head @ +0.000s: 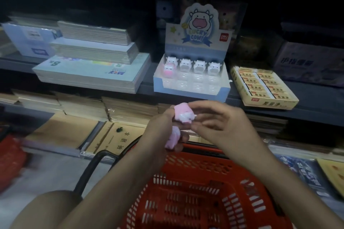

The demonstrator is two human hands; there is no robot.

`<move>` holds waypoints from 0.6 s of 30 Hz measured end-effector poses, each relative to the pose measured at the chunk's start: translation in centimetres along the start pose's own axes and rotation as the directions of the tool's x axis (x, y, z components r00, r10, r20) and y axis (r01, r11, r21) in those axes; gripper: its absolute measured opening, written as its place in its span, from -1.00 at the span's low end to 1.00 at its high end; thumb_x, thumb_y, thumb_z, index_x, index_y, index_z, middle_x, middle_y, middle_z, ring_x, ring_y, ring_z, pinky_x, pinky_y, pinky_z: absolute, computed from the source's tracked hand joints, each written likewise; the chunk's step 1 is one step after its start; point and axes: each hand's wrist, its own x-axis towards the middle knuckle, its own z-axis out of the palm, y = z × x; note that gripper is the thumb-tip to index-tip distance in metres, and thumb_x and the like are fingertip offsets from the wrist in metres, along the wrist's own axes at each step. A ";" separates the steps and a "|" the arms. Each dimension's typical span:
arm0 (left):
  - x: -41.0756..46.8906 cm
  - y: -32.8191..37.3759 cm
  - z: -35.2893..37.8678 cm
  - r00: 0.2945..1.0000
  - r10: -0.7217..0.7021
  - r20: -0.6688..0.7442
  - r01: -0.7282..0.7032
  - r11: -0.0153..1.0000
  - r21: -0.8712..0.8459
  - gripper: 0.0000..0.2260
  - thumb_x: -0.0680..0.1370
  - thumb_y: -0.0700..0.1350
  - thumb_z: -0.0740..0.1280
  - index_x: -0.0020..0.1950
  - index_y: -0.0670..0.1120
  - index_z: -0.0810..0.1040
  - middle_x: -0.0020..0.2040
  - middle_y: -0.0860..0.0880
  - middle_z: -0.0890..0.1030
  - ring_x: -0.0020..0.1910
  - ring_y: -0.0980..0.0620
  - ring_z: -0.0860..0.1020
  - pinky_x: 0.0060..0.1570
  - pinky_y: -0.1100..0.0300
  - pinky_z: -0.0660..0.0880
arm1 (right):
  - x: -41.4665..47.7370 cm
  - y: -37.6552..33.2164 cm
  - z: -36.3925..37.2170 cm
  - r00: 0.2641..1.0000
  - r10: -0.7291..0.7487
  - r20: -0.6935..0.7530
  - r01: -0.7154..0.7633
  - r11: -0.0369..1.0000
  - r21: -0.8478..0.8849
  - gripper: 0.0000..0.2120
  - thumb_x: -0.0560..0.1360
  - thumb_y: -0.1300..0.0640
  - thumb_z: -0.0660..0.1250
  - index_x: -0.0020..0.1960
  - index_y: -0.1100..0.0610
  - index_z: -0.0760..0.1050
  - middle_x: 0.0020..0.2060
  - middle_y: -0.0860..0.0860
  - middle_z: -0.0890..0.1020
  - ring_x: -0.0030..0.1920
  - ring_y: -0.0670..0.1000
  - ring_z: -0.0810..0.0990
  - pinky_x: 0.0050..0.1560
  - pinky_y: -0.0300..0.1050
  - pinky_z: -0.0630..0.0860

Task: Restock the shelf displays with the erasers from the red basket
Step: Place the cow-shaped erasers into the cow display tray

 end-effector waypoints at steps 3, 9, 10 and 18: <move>0.1 -0.1 0.2 0.999 -0.018 -0.032 0.022 0.990 0.137 -0.76 0.71 -0.08 0.19 -0.05 -0.19 0.50 -0.25 -0.13 0.52 -0.42 -0.01 0.44 -0.46 0.28 0.33 | 0.1 0.5 1.1 0.993 -0.078 -0.083 0.067 0.989 -0.135 -0.56 0.42 0.23 0.59 0.26 -0.02 0.66 0.01 -0.12 0.67 -0.02 -0.04 0.69 -0.02 -0.11 0.65; 0.6 -0.1 -0.1 0.983 0.178 0.047 -0.184 0.958 0.219 -0.66 0.70 0.06 0.25 0.01 -0.19 0.63 -0.17 -0.28 0.72 -0.49 -0.07 0.42 -0.54 0.30 0.28 | 0.4 -0.3 0.8 0.973 -0.097 -0.210 0.045 0.970 -0.238 -0.66 0.47 0.18 0.55 0.20 -0.08 0.68 -0.07 -0.11 0.71 -0.13 -0.05 0.71 -0.08 0.04 0.66; 0.5 0.1 -0.1 0.965 0.258 0.056 -0.263 0.932 0.250 -0.70 0.71 0.03 0.23 -0.01 -0.14 0.62 -0.24 -0.19 0.72 -0.50 -0.06 0.43 -0.55 0.28 0.27 | 0.6 -0.8 0.4 0.969 -0.083 -0.233 0.026 0.971 -0.239 -0.68 0.48 0.17 0.54 0.19 -0.08 0.67 -0.08 -0.11 0.71 -0.15 -0.06 0.71 -0.09 0.05 0.67; 0.3 1.3 -1.1 0.670 0.720 0.181 -0.472 0.225 0.852 -0.64 0.71 0.05 0.18 0.52 0.17 0.33 -0.28 0.07 0.61 -0.29 0.14 0.56 -0.26 0.12 0.46 | 8.5 -4.0 -1.7 0.966 -0.192 -0.172 0.045 0.783 -0.621 -0.75 0.51 0.04 0.50 0.18 -0.05 0.64 0.00 -0.18 0.71 -0.14 -0.21 0.69 0.00 -0.17 0.62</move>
